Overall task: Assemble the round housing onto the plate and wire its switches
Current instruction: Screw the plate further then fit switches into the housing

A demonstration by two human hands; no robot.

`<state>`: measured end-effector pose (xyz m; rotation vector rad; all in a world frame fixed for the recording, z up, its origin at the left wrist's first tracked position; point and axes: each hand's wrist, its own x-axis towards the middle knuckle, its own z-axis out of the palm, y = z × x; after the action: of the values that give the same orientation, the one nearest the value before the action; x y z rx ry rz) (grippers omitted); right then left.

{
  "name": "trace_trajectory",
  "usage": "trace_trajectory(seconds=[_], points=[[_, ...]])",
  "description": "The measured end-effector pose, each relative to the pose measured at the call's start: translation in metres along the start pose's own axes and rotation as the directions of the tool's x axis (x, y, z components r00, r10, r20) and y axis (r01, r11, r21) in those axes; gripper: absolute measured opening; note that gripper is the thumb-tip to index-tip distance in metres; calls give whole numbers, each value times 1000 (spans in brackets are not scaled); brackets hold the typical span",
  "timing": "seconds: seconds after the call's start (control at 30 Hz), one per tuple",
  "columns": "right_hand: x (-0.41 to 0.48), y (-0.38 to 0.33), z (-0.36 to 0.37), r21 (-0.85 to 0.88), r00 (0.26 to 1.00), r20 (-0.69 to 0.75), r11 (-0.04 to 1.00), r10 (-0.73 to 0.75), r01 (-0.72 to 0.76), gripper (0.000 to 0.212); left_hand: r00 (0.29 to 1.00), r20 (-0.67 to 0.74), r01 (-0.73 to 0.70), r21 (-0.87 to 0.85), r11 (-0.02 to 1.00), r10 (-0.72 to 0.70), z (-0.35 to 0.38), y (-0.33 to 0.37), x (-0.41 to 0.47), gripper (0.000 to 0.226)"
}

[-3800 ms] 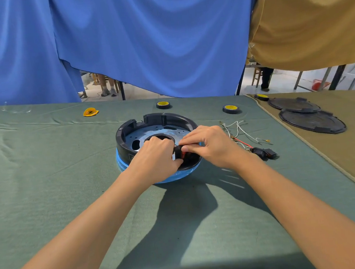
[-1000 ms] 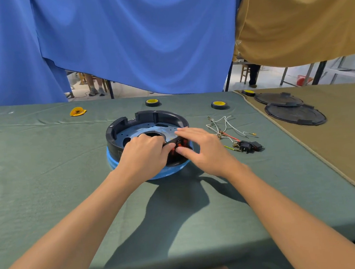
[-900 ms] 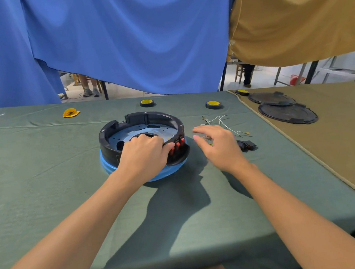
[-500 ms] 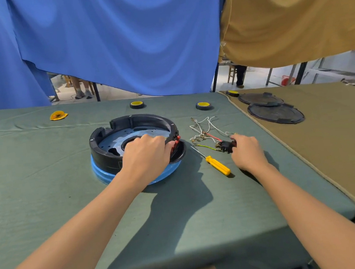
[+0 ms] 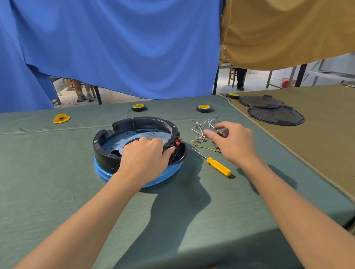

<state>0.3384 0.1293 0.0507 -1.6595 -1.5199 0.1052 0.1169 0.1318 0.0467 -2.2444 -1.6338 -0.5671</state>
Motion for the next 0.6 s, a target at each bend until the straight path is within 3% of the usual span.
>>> trace_trajectory(seconds=[0.1, 0.23, 0.33, 0.43, 0.53, 0.6], points=[[-10, -20, 13, 252, 984, 174, 964, 41, -84, 29, 1000, 6, -15, -41, 999, 15, -2, -6, -5, 43], [-23, -40, 26, 505, 924, 376, 819, 75, -272, 31, 997, 26, -70, -119, 990, 74, -4, -19, -11, 33], [-31, -48, 31, 621, 834, 552, 664, 7, -417, 26, 993, 69, -82, -168, 982, 95, -6, -30, -13, 32], [-37, -52, 31, 663, 777, 622, 592, -95, -459, 7, 990, 84, -95, -195, 976, 113, -8, -36, -16, 31], [-41, -50, 29, 680, 785, 608, 591, -123, -434, 24, 990, 94, -84, -217, 973, 107, -9, -38, -17, 31], [-43, -48, 27, 618, 819, 559, 724, -131, -307, 34, 989, 102, -79, -220, 972, 104, -9, -38, -17, 30]])
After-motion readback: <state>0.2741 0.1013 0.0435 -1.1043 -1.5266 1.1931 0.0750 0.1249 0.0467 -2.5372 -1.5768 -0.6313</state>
